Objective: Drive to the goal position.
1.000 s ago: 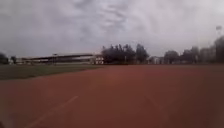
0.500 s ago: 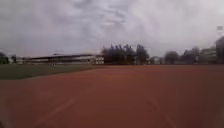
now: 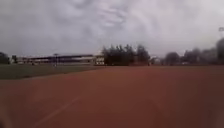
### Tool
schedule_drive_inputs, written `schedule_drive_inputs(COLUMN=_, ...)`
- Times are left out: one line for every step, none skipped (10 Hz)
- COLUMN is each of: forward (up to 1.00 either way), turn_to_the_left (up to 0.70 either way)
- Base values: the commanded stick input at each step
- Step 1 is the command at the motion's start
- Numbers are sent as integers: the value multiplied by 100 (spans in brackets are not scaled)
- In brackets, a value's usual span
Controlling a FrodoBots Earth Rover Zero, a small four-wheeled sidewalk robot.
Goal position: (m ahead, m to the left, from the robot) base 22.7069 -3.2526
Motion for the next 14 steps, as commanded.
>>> schedule_drive_inputs(forward=50, turn_to_the_left=0)
schedule_drive_inputs(forward=50, turn_to_the_left=0)
schedule_drive_inputs(forward=50, turn_to_the_left=0)
schedule_drive_inputs(forward=50, turn_to_the_left=0)
schedule_drive_inputs(forward=50, turn_to_the_left=0)
schedule_drive_inputs(forward=50, turn_to_the_left=0)
schedule_drive_inputs(forward=50, turn_to_the_left=0)
schedule_drive_inputs(forward=50, turn_to_the_left=0)
schedule_drive_inputs(forward=50, turn_to_the_left=0)
schedule_drive_inputs(forward=50, turn_to_the_left=0)
schedule_drive_inputs(forward=50, turn_to_the_left=0)
schedule_drive_inputs(forward=50, turn_to_the_left=0)
schedule_drive_inputs(forward=50, turn_to_the_left=0)
schedule_drive_inputs(forward=50, turn_to_the_left=0)
